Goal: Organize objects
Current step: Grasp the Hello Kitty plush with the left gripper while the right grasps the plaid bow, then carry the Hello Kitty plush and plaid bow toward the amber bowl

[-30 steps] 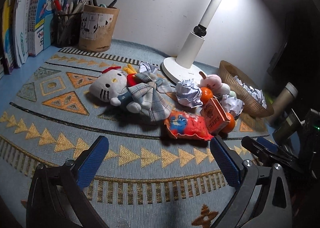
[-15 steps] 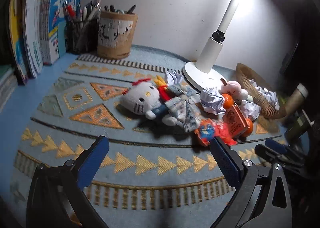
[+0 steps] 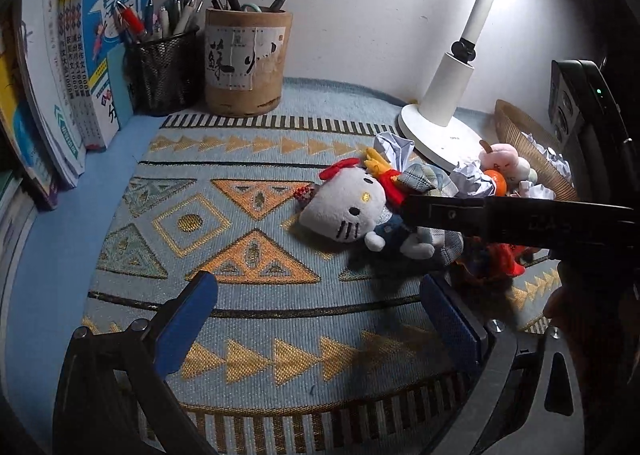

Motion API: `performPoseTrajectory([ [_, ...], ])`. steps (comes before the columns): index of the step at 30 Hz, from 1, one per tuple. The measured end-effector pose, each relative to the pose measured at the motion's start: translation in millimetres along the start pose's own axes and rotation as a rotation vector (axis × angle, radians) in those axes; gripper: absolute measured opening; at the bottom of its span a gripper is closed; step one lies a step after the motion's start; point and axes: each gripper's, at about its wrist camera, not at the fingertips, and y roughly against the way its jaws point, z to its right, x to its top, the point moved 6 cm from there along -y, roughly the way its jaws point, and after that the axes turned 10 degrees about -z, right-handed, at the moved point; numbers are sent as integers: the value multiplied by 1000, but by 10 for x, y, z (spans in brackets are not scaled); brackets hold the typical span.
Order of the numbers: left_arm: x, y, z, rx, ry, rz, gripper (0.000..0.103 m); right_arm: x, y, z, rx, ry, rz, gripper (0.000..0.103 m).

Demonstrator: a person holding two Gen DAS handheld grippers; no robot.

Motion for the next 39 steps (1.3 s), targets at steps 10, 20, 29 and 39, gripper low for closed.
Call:
performPoseTrajectory([
  [10, 262, -272, 281, -30, 39, -49, 101, -340, 592, 345, 105, -38, 129, 27],
  [20, 438, -551, 312, 142, 90, -34, 80, -436, 591, 530, 78, -26, 140, 27],
  [29, 349, -425, 198, 74, 60, -3, 68, -413, 515, 389, -97, 58, 154, 27],
  [39, 156, 238, 447, -27, 38, 87, 68, -603, 1130, 259, -89, 68, 272, 27],
])
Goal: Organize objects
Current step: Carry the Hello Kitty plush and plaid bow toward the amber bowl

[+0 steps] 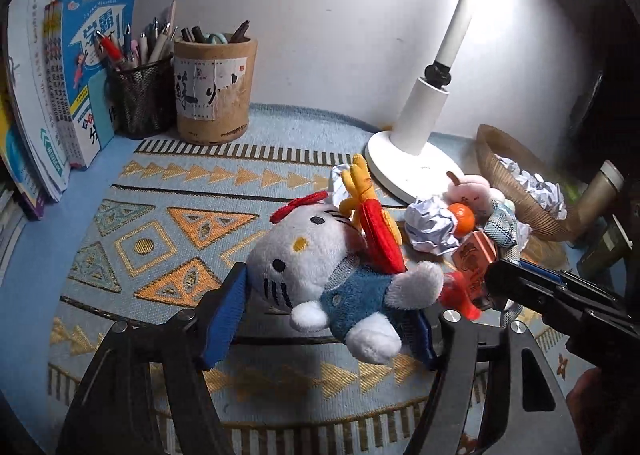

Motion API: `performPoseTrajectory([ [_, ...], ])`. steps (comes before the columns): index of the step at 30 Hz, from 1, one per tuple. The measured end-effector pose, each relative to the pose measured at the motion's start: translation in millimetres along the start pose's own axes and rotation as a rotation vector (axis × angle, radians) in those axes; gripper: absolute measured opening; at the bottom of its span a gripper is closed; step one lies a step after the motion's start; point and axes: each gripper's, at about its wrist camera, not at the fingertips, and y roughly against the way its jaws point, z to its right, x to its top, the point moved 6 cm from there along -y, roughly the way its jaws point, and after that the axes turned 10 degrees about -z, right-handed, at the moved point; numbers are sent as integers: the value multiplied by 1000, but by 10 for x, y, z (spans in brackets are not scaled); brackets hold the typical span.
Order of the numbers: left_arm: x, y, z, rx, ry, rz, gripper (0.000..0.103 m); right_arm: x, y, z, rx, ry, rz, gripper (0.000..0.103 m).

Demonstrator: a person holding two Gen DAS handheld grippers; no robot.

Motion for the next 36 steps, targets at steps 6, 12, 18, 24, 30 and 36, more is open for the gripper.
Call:
performPoseTrajectory([
  [6, -201, 129, 519, -90, -53, 50, 68, -243, 529, 466, -156, -39, 38, 27],
  [12, -524, -138, 959, -195, -70, 11, 68, -587, 549, 1138, -211, -146, -89, 27],
  [18, -660, -299, 1105, -171, -128, -8, 69, -808, 351, 1329, -269, -128, -198, 32],
  [24, -704, -330, 1139, -199, -136, -32, 69, -910, 455, 1301, -239, -171, -168, 66],
  [30, -711, -315, 1174, -175, -158, -20, 69, -971, 440, 1242, -354, -146, -143, 64],
  [36, -702, -294, 1160, -160, -155, -9, 69, -978, 512, 1145, -409, -46, -107, 25],
])
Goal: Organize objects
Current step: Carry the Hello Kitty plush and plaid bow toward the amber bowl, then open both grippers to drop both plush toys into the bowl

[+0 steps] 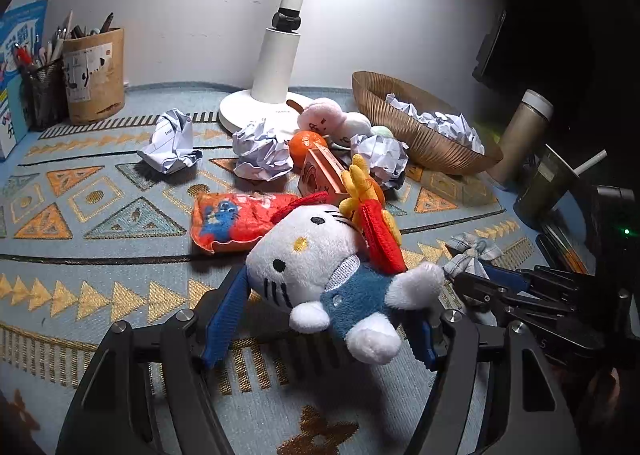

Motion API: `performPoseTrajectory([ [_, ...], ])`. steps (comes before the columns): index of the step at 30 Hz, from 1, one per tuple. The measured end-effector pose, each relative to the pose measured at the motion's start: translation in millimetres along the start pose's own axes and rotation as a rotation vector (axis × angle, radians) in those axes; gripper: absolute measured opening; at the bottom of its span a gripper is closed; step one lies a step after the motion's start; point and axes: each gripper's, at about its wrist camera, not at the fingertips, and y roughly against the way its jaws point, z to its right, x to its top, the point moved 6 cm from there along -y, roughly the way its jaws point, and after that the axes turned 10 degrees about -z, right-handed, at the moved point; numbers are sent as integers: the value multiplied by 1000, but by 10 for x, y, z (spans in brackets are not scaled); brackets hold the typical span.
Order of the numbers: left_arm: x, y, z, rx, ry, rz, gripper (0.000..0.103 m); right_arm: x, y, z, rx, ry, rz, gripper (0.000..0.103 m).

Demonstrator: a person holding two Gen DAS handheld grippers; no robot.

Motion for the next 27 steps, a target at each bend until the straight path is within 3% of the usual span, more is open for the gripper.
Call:
performPoseTrajectory([
  [5, 158, 94, 165, -2, -30, -10, 69, 219, 426, 69, -37, 25, 118, 25],
  [11, 1053, 162, 641, -47, -133, 32, 69, 942, 729, 573, 4, -115, 219, 25],
  [17, 1900, -411, 1003, -38, -194, 25, 69, 1716, 366, 1125, 59, -255, 168, 25],
  [20, 2147, -689, 1099, -68, -197, 24, 73, 2025, 154, 1220, 50, -234, 151, 27],
  [21, 2205, -785, 1130, -78, -198, 11, 81, 2104, 72, 1231, 56, -220, 136, 29],
  [23, 2294, -1002, 1152, -100, -187, -37, 95, 2201, -69, 1267, 76, -210, 105, 40],
  [27, 2333, -1189, 1082, -128, -140, -96, 98, 2135, -111, 1375, 112, -234, 68, 48],
])
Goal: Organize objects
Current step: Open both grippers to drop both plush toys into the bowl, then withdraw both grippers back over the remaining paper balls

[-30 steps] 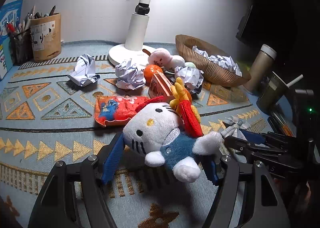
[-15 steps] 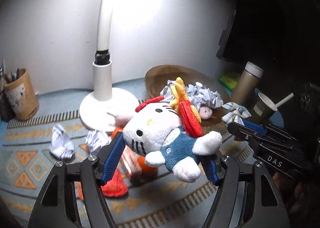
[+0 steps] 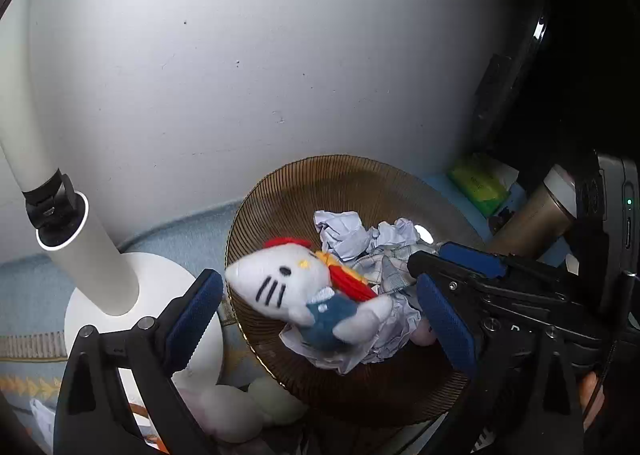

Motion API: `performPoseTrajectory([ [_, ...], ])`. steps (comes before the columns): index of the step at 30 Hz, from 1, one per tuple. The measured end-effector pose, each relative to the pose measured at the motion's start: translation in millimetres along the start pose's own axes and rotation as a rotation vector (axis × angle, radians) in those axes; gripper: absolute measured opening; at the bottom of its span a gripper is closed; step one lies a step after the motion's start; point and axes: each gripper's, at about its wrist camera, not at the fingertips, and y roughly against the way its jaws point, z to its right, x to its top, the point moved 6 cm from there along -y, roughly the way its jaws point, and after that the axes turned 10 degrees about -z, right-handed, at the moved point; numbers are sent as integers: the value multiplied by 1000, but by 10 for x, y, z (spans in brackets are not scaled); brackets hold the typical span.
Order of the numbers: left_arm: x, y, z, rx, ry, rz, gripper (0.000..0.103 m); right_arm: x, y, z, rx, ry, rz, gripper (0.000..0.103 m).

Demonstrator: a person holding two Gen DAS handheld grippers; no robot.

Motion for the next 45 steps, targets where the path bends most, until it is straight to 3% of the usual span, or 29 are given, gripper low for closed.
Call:
performPoseTrajectory([
  [6, -230, 389, -83, -44, 37, 46, 98, -252, 395, -8, 58, -50, 42, 51],
  [10, -488, 909, -130, -21, 53, 120, 98, -477, 758, -270, 74, -6, 87, 62],
  [15, -1028, 1552, -405, 107, 124, 186, 98, -828, 1105, -616, 93, 56, 164, 64],
  [19, -1592, 1837, -830, 180, 227, 242, 98, -1237, 963, -838, 128, 70, 139, 71],
  [23, -2180, 1818, -1383, 287, 372, 248, 98, -1666, 433, -1044, 138, 91, 68, 72],
  [27, -2523, 1570, -1671, 293, 445, 203, 97, -1935, -18, -1188, 135, 121, 12, 72],
  [29, -2603, 1507, -1712, 300, 453, 206, 97, -1992, -103, -1232, 70, 156, -2, 72],
  [34, -2625, 1500, -1672, 334, 434, 212, 97, -2027, -123, -1267, 16, 189, 13, 76],
  [39, -2623, 1489, -1647, 318, 424, 205, 97, -2037, -120, -1333, -5, 227, 20, 76],
  [42, -2628, 1491, -1677, 317, 442, 200, 97, -2053, -91, -1422, 14, 268, 30, 76],
  [45, -2576, 1448, -1710, 307, 446, 149, 96, -2013, -85, -1570, 87, 296, 0, 76],
])
